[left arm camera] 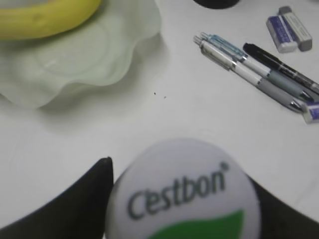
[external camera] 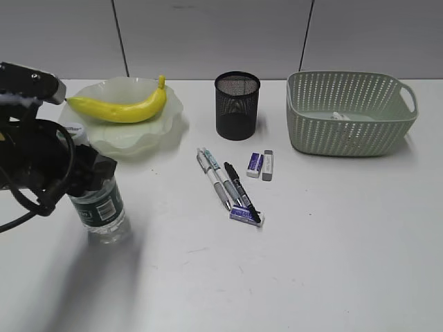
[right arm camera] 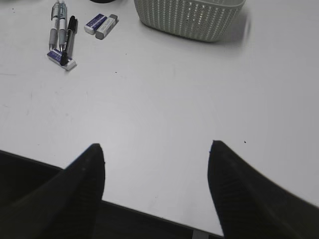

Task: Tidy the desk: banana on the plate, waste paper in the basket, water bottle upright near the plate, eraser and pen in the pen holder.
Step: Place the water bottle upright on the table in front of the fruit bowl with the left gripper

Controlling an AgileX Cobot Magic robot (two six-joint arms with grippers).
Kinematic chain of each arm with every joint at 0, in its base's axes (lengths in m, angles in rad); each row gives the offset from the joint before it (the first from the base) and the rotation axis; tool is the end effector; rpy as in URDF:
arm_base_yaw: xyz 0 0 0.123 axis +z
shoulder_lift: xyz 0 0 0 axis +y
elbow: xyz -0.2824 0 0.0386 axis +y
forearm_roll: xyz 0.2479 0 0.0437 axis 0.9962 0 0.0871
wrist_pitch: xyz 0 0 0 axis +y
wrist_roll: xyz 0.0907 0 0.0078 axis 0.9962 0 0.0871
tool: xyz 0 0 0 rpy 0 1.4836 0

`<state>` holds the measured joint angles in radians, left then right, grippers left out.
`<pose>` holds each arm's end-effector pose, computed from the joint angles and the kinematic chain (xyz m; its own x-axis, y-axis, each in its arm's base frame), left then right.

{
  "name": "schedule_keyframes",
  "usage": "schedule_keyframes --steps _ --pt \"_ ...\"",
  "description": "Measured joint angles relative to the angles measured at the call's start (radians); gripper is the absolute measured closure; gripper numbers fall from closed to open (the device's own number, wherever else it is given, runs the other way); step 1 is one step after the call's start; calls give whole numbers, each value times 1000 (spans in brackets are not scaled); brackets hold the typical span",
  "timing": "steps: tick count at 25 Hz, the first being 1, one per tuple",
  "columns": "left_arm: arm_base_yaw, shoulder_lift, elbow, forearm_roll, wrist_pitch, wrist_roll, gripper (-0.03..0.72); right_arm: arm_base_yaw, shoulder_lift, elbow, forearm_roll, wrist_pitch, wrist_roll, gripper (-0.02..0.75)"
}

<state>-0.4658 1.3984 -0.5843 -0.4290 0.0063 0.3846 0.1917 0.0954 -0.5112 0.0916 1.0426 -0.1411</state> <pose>0.2314 -0.1167 0.1966 -0.6170 0.2605 -0.7426 0.4239 0.9050 -0.0347 0.0080 0.0089 0.2818 -0.4763 -0.1886 -0.8588 -0.3030 0.9521 -0.0410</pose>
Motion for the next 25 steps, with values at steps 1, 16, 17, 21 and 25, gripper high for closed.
schedule_keyframes --steps 1,16,17,21,25 --pt "0 4 0 -11 -17 0 223 0 0 0 0 0 0 225" --pt "0 57 4 -10 -52 -5 181 0 0 0 0 0 0 227" --pt "0 57 4 -10 -52 -5 169 0 0 0 0 0 0 227" --pt "0 46 4 -10 -52 -5 153 0 0 0 0 0 0 227" --pt "1 -4 2 -10 -63 -5 133 0 0 0 0 0 0 227"
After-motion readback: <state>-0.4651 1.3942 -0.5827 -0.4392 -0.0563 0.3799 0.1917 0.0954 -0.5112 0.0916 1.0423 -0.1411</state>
